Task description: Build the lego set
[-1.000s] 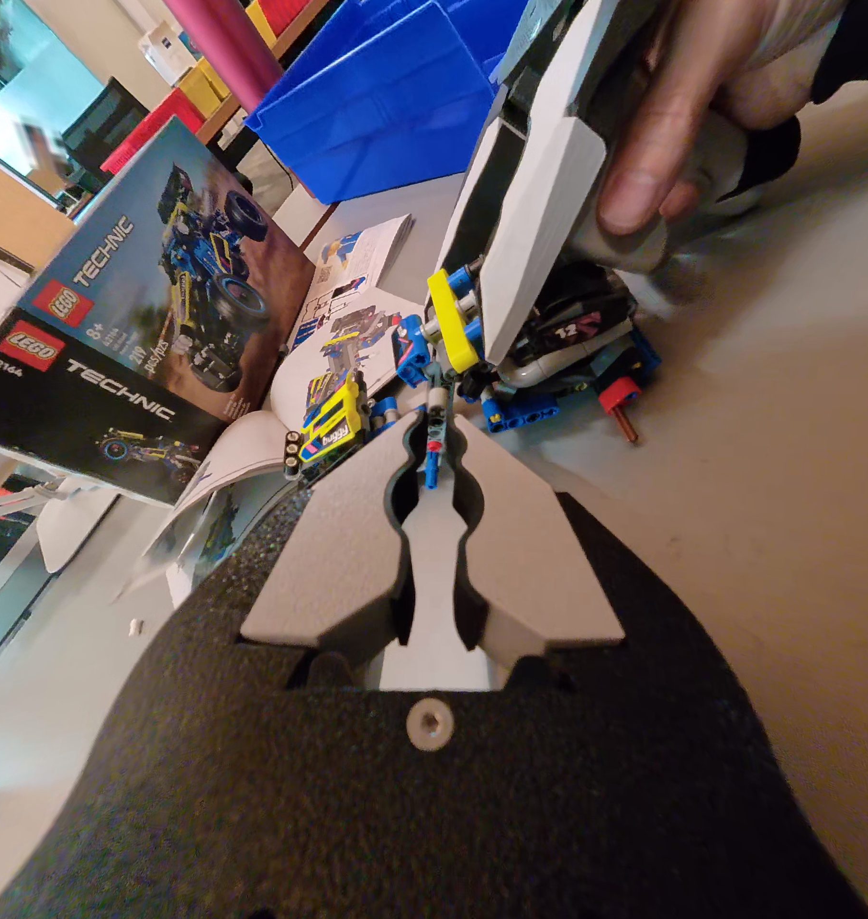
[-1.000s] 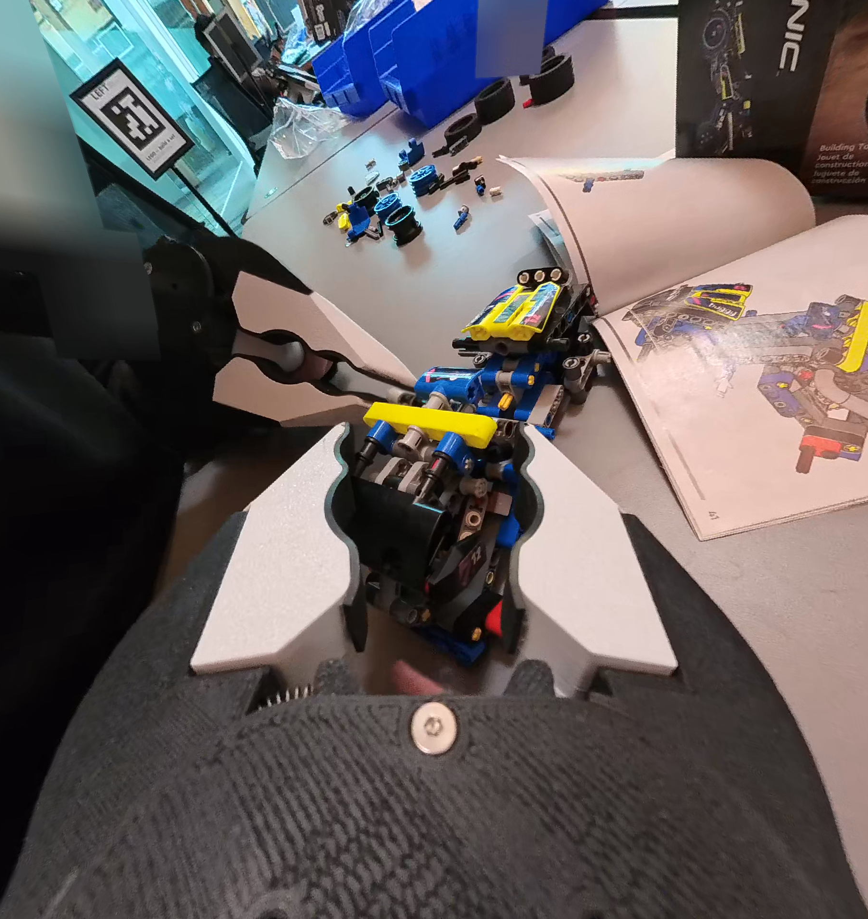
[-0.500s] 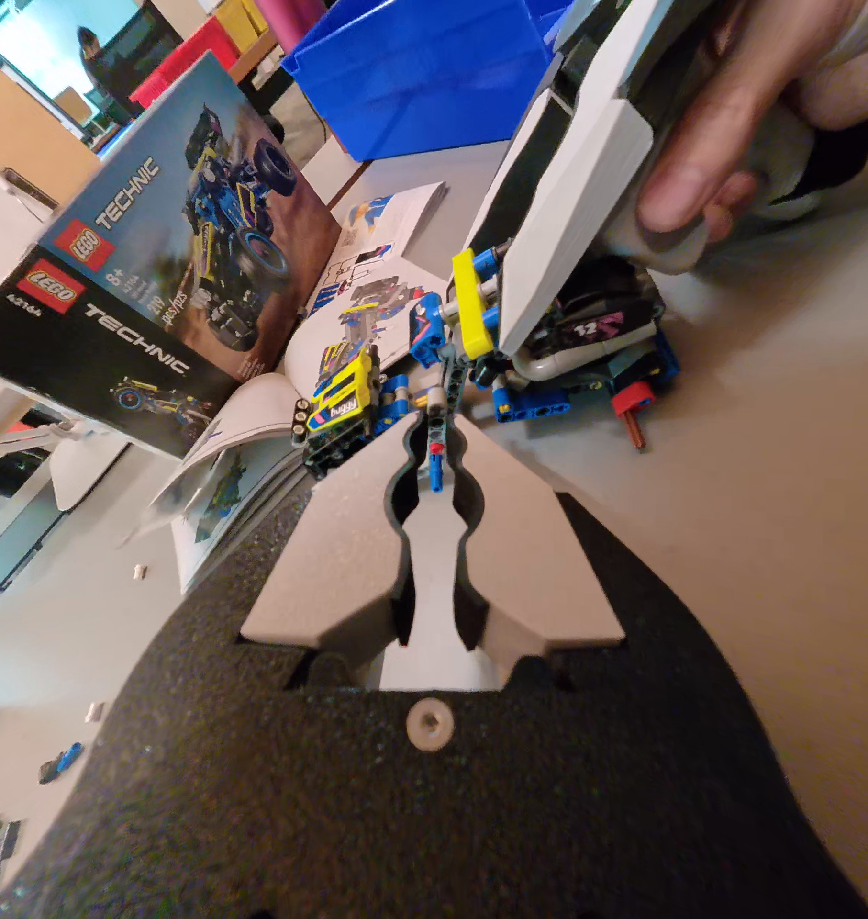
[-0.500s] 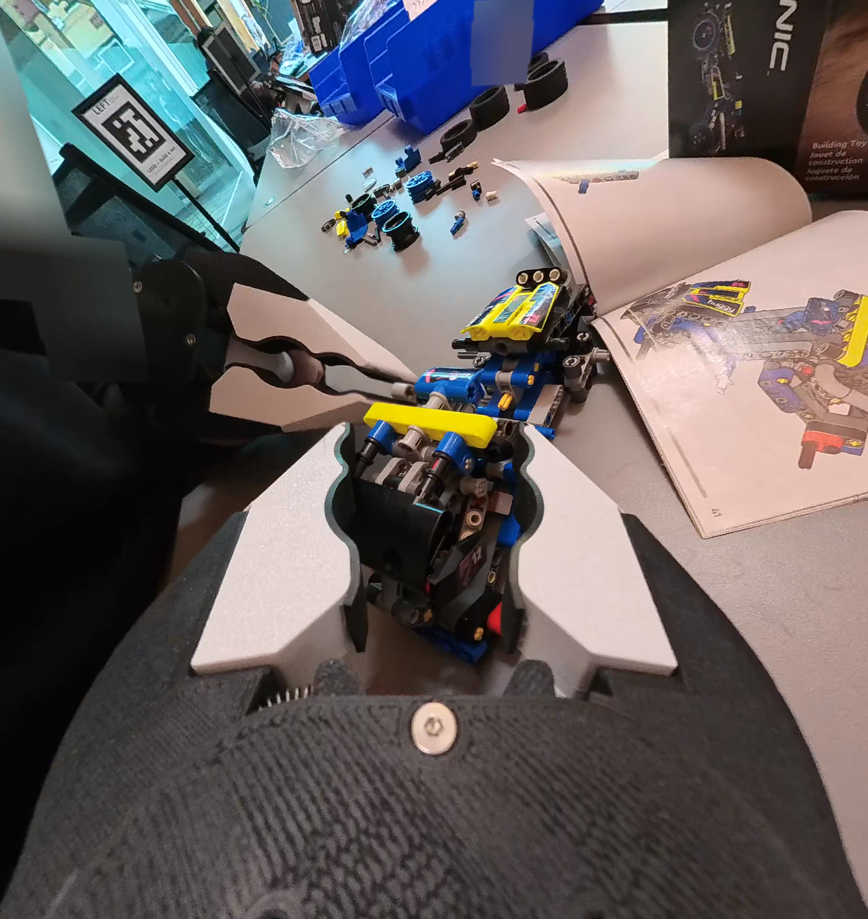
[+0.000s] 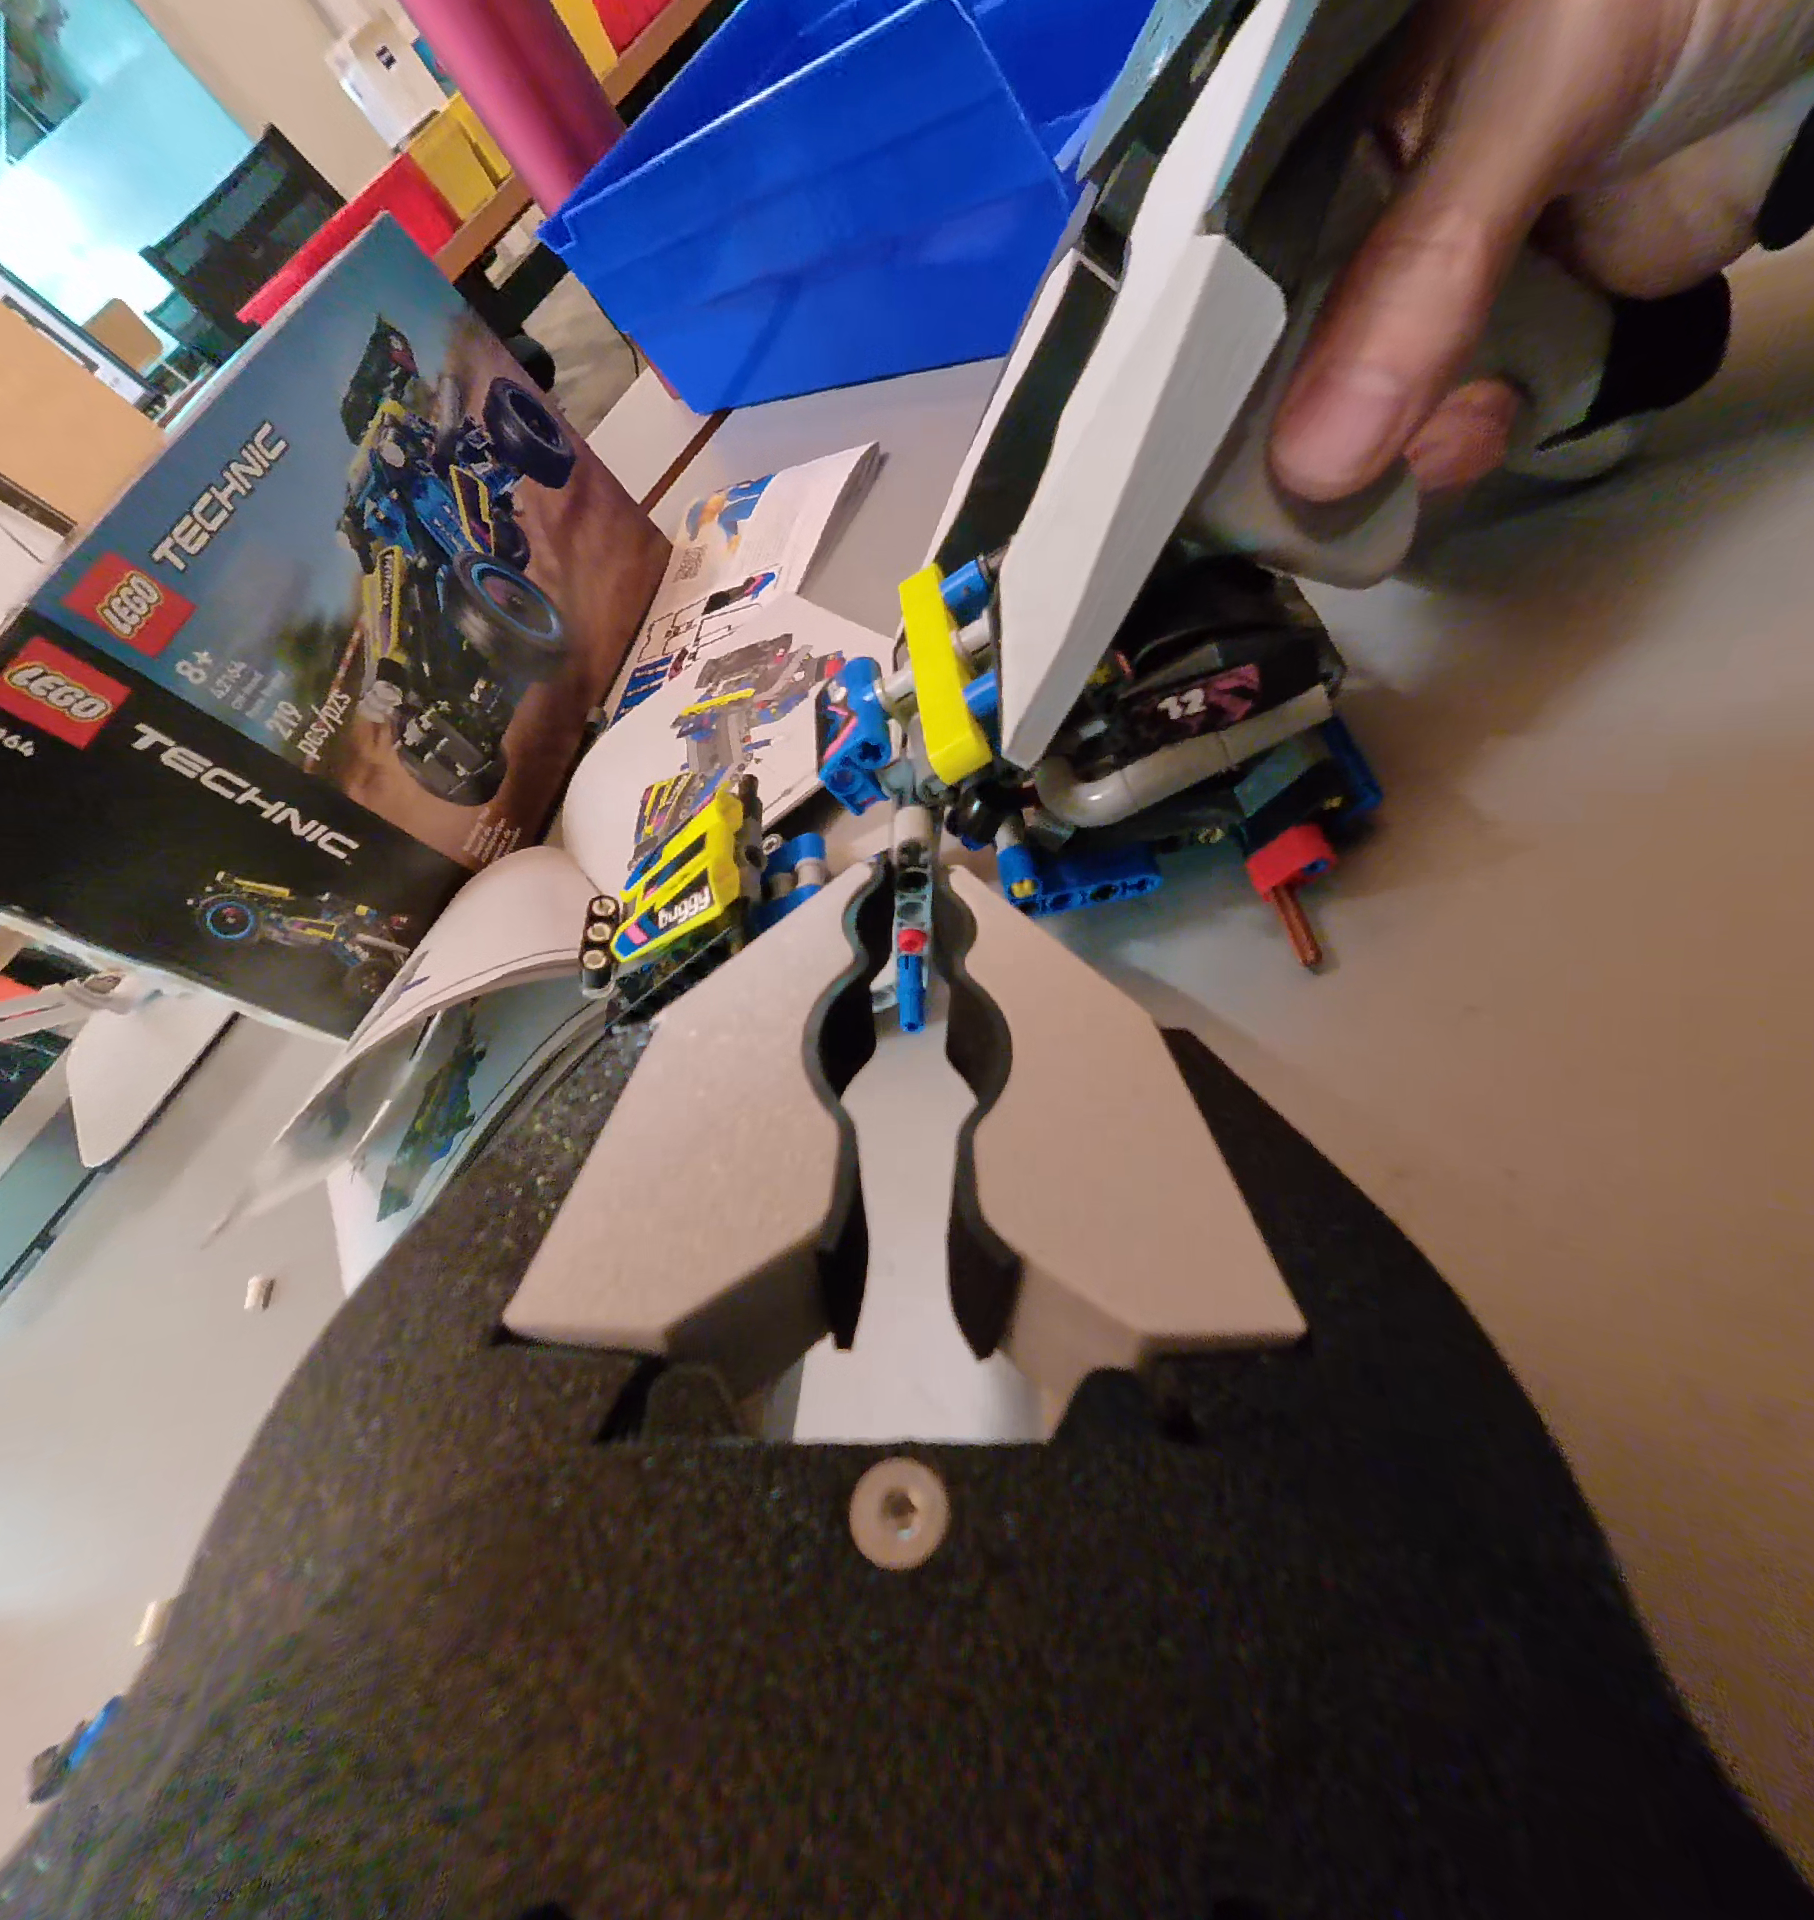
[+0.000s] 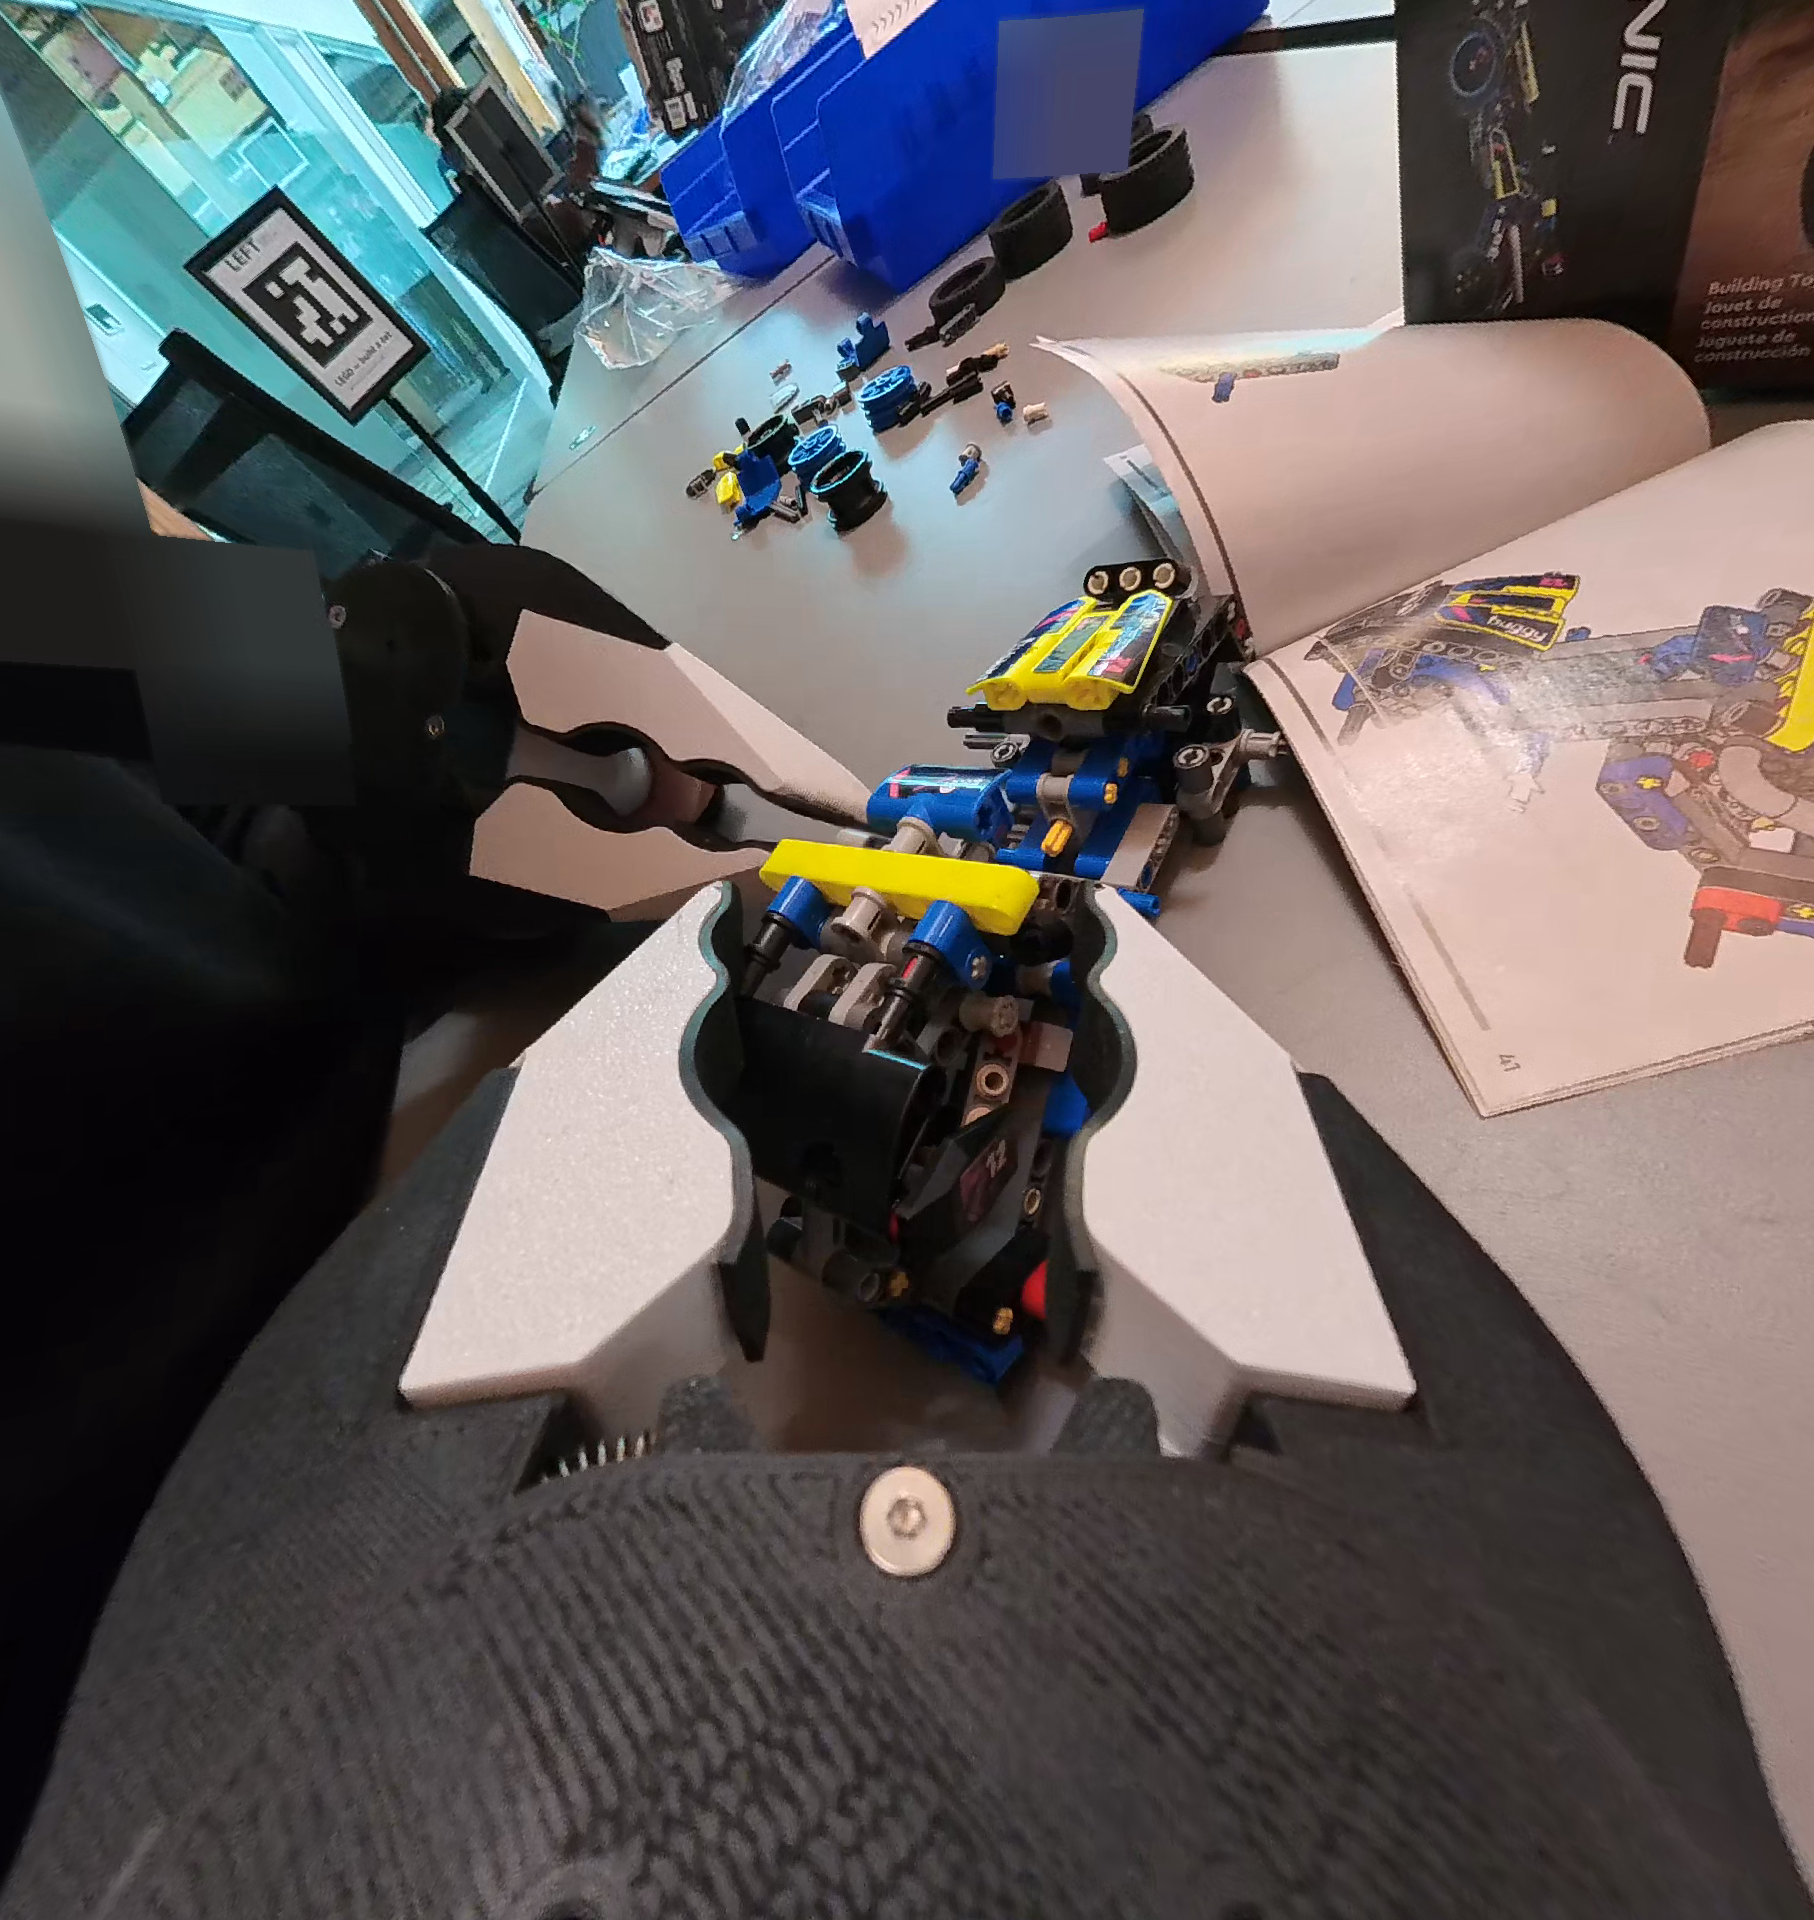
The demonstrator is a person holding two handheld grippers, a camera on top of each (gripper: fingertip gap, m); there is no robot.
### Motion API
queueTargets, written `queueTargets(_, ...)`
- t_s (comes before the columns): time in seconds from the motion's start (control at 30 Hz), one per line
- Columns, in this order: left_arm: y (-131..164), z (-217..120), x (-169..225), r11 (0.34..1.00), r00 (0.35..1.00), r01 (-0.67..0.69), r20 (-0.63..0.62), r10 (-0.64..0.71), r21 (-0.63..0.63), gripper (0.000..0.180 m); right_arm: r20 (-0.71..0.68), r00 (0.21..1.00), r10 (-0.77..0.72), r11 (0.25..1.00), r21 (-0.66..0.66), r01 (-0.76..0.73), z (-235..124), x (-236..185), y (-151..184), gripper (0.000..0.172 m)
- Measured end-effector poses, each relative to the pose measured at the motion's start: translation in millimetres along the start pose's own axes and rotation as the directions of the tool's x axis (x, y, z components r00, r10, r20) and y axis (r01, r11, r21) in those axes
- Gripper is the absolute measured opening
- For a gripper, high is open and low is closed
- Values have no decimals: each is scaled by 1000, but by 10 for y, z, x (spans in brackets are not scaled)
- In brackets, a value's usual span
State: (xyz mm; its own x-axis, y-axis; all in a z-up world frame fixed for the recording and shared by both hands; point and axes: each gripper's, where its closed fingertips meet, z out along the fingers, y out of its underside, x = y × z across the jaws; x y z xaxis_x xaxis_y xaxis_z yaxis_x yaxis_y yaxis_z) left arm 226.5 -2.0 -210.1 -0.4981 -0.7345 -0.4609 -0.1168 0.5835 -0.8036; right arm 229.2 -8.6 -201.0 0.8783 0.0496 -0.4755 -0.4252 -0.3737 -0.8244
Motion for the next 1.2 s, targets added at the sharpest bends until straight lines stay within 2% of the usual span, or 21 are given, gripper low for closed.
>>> queueTargets(0.57,-30,14,31,996,997,-74,-33,75,46,4,38,996,78,997,9,-79,-16,-5,9,61)
queueTargets(0.7,-38,15,41,977,979,-206,18,205,54,4,64,984,167,986,19,-169,-23,1,29,61)
queueTargets(0.93,-53,18,42,978,982,-184,-24,187,99,3,75,981,180,983,20,-181,-29,1,28,60)
queueTargets(1.03,-68,19,32,985,986,-117,-102,131,129,4,74,982,176,984,22,-178,-33,-3,25,61)
queueTargets(1.2,-49,18,45,961,965,-242,-67,253,136,3,43,991,129,992,11,-130,-19,-7,36,60)
